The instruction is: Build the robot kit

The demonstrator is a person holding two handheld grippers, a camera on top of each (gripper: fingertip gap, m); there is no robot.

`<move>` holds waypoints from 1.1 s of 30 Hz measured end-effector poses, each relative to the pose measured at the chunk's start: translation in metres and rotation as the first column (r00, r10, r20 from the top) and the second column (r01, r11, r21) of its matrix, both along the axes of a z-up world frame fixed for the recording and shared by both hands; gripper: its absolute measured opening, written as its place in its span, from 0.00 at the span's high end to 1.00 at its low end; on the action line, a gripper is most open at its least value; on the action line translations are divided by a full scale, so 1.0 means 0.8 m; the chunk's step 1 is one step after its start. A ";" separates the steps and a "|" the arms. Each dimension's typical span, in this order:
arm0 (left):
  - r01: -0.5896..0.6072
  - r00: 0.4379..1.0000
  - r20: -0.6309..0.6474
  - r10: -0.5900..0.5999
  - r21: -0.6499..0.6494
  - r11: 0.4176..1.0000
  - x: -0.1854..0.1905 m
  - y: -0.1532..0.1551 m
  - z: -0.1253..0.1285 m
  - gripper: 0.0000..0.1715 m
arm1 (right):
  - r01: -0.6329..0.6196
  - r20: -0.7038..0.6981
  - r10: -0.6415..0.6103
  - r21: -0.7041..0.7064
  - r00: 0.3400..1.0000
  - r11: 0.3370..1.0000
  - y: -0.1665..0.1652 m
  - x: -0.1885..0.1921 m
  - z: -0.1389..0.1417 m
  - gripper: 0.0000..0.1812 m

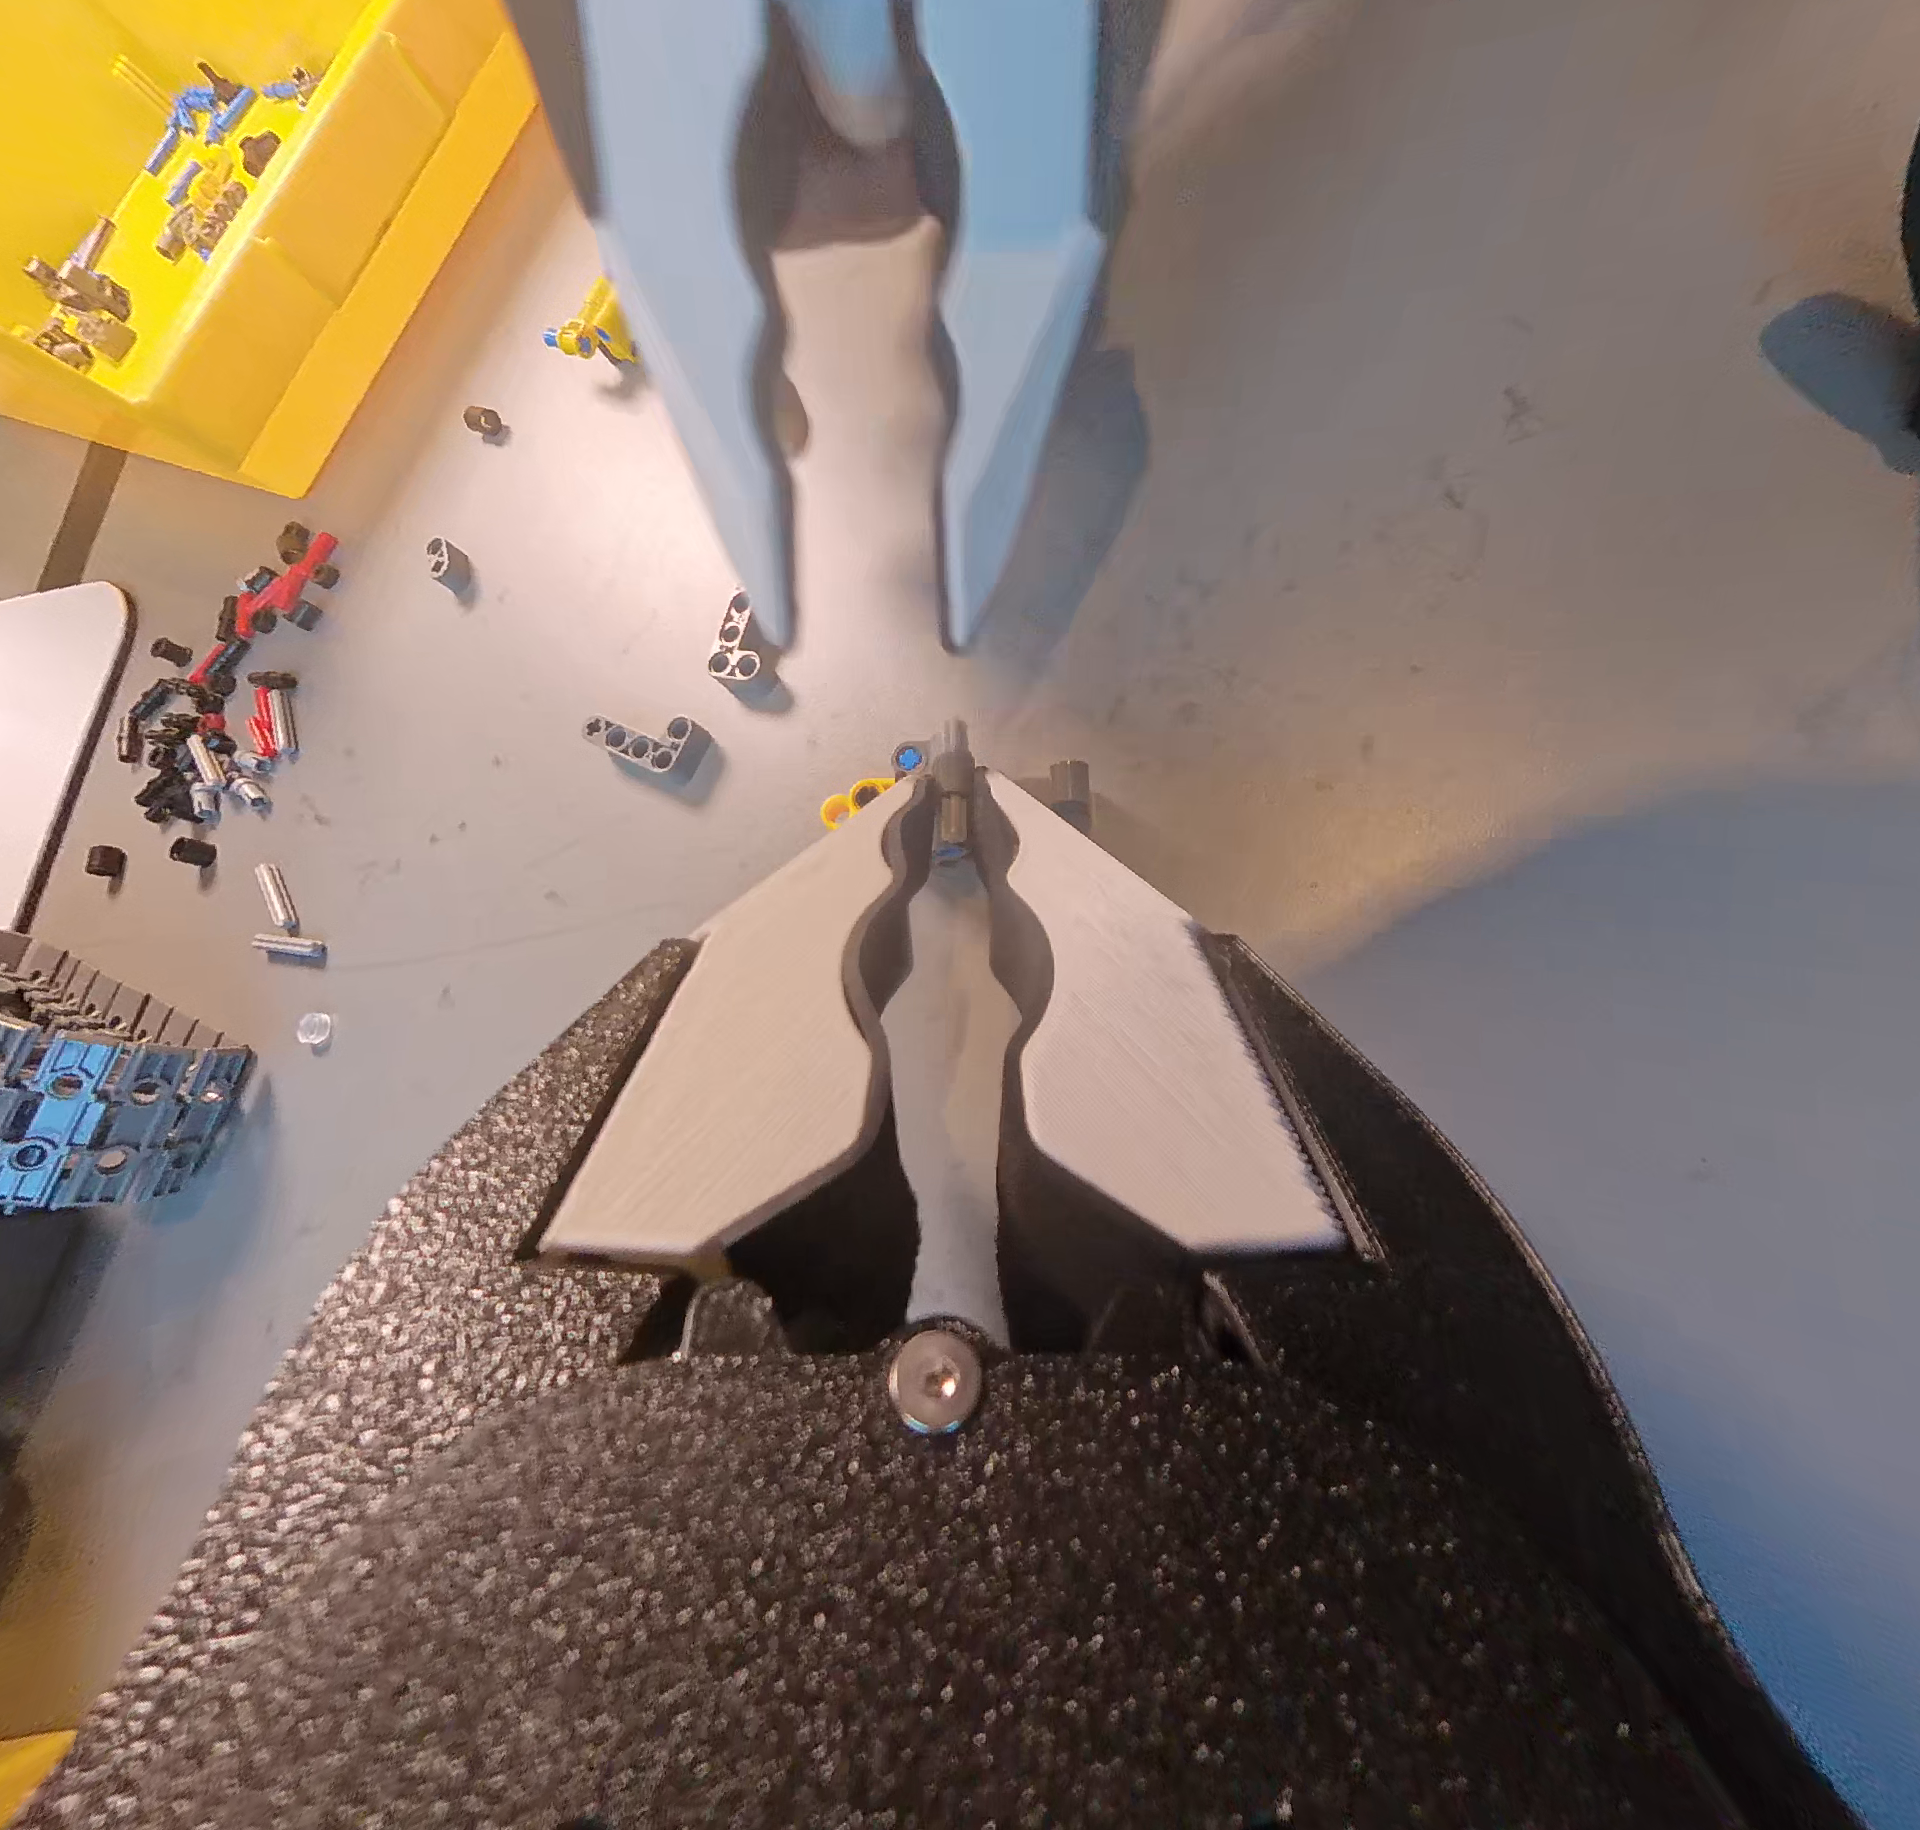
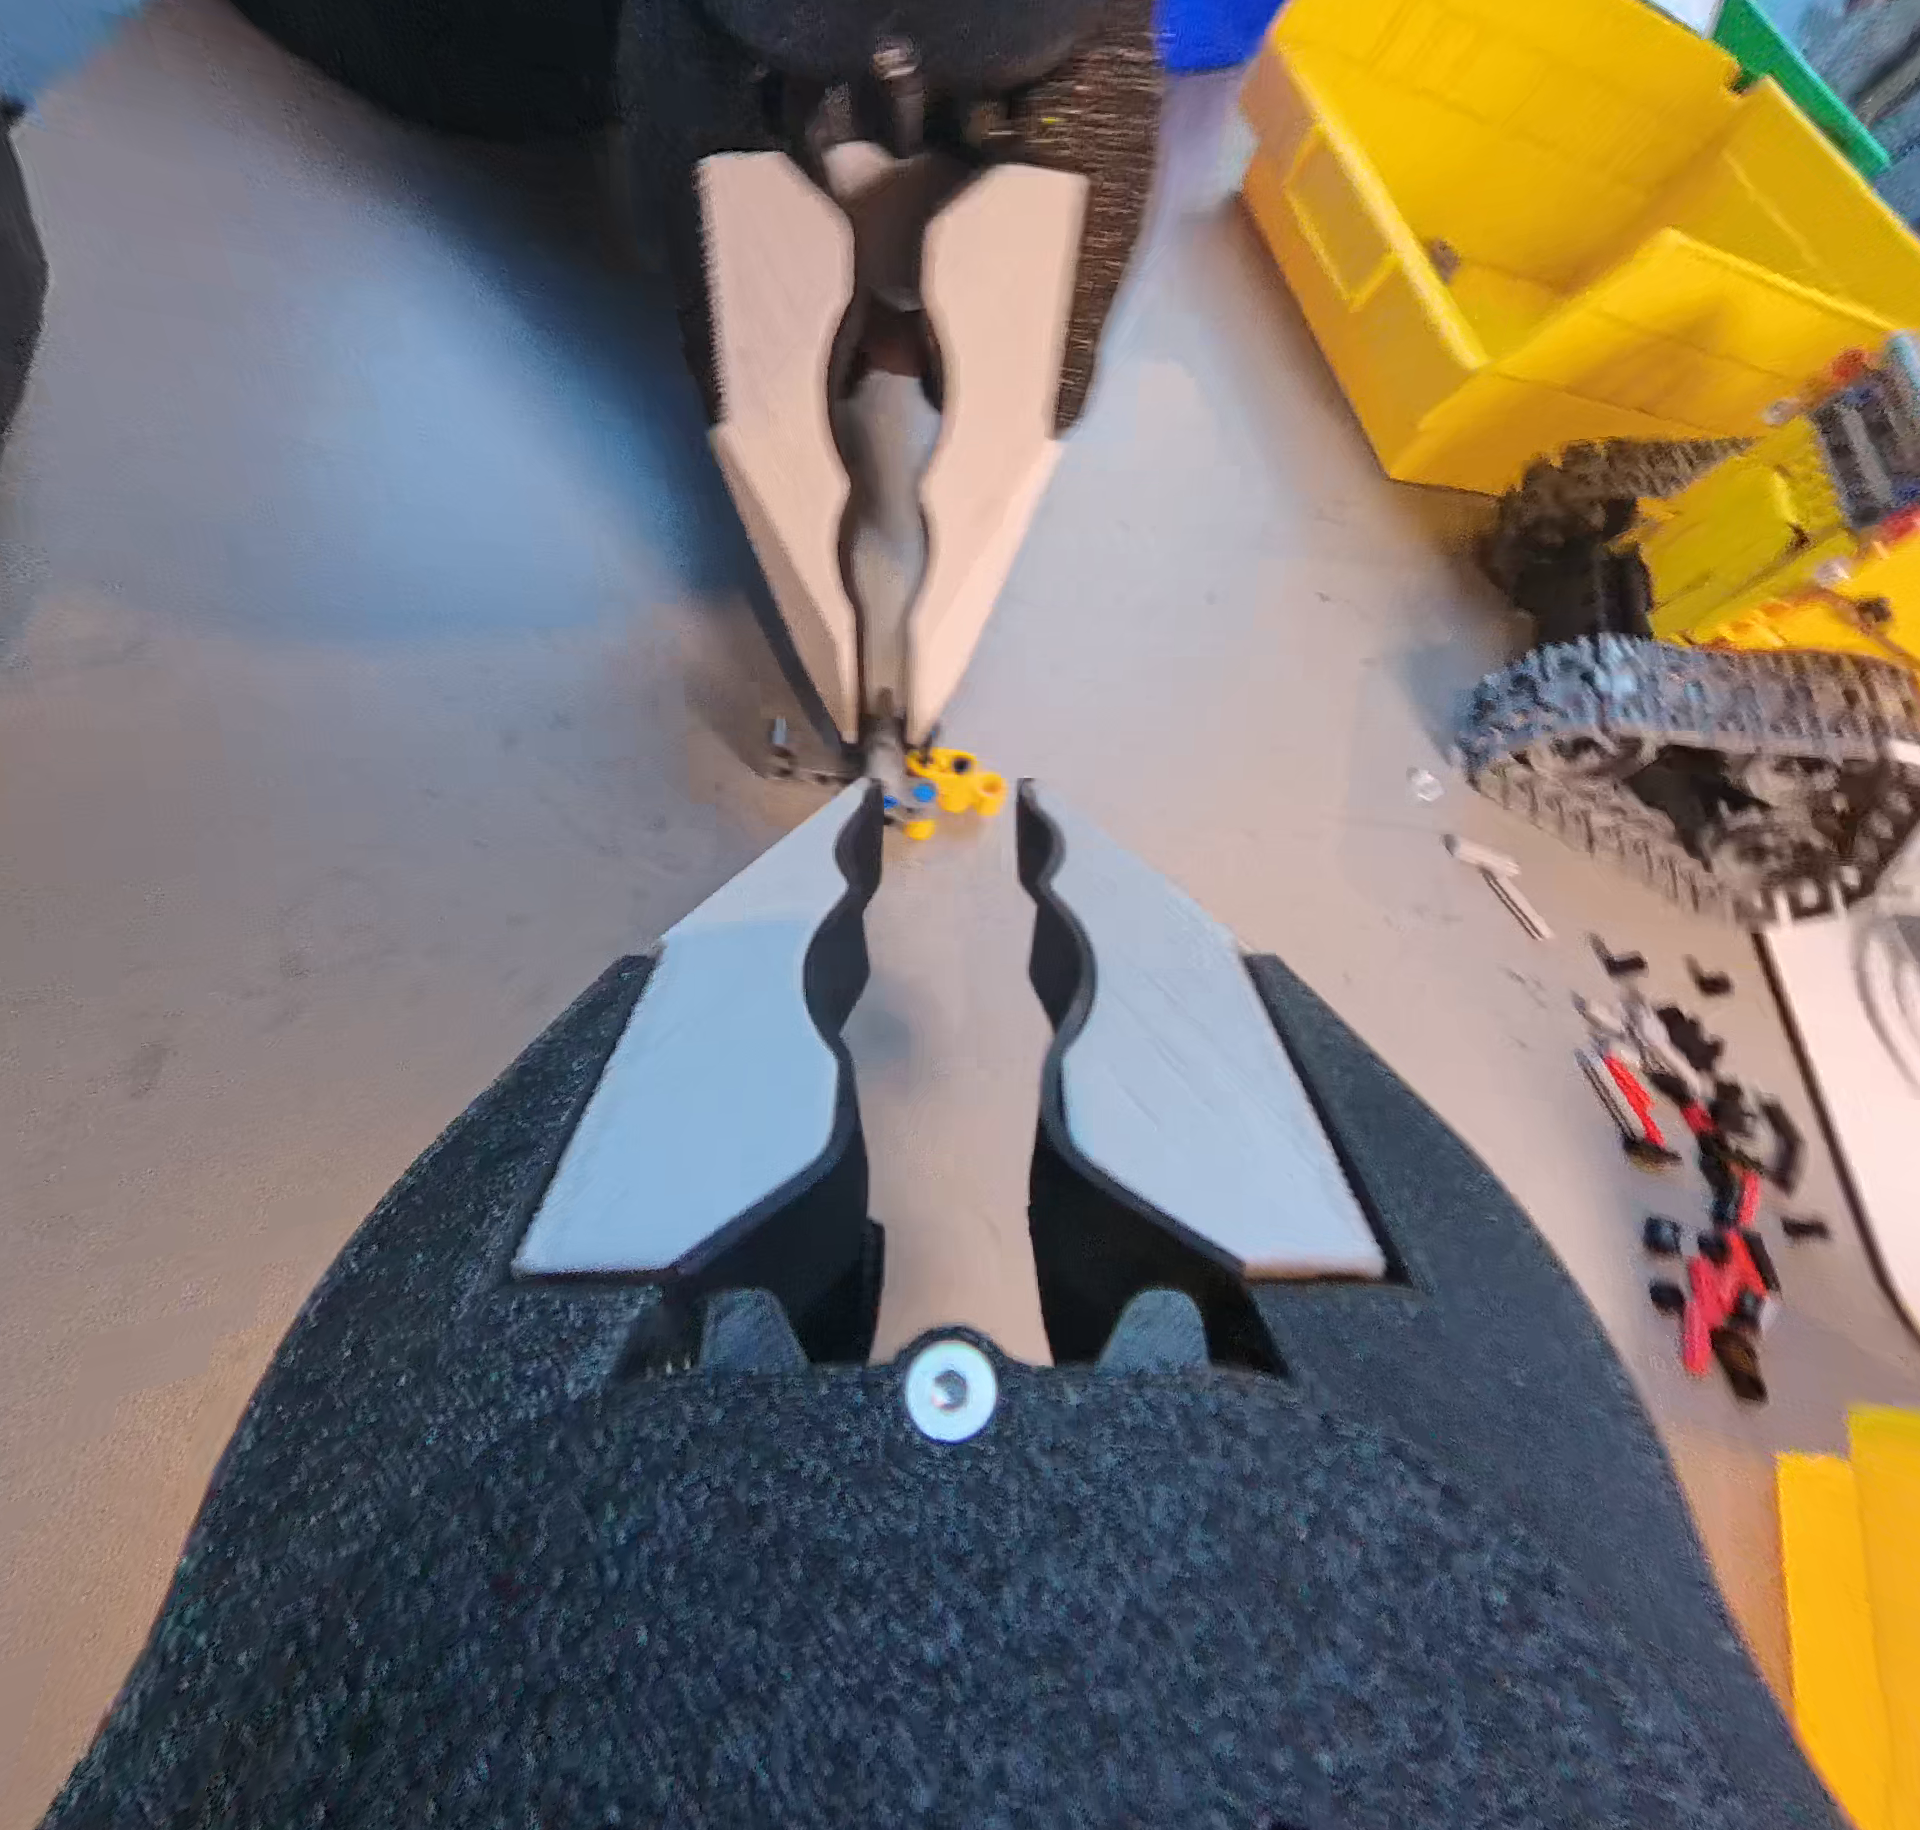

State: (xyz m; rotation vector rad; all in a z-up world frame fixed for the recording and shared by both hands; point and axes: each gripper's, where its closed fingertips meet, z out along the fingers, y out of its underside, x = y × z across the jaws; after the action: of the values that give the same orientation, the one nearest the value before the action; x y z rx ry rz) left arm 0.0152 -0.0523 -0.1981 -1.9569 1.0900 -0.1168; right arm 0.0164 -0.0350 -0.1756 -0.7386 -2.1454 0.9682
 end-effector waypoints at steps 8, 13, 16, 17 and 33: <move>0.005 1.000 -0.001 -0.005 0.038 0.999 -0.001 0.004 0.000 0.96 | 0.260 0.269 -0.278 0.099 0.922 0.960 0.081 -0.001 -0.042 0.84; -0.008 1.000 0.003 0.008 0.069 0.998 -0.010 0.007 0.004 0.96 | 0.307 0.350 -0.303 0.046 0.886 0.951 0.081 -0.003 -0.045 0.96; -0.015 1.000 0.018 0.014 0.072 0.997 -0.016 0.008 0.008 0.94 | 0.320 0.345 -0.319 0.057 0.883 0.946 0.081 -0.003 -0.045 0.96; -0.016 0.999 0.032 0.014 0.072 0.997 -0.017 0.007 0.010 0.93 | 0.322 0.341 -0.325 0.065 0.882 0.944 0.081 -0.002 -0.044 0.96; 0.000 0.937 0.348 0.021 -0.060 0.998 -0.020 -0.003 0.035 0.96 | 0.170 0.065 -0.162 -0.160 0.985 0.972 0.018 -0.010 0.021 0.96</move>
State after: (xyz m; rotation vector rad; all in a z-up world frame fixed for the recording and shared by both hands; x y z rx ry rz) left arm -0.0011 -0.0548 -0.1700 -1.9016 0.8488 -0.4773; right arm 0.0082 -0.0209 -0.1585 -1.0166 -2.0259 1.0550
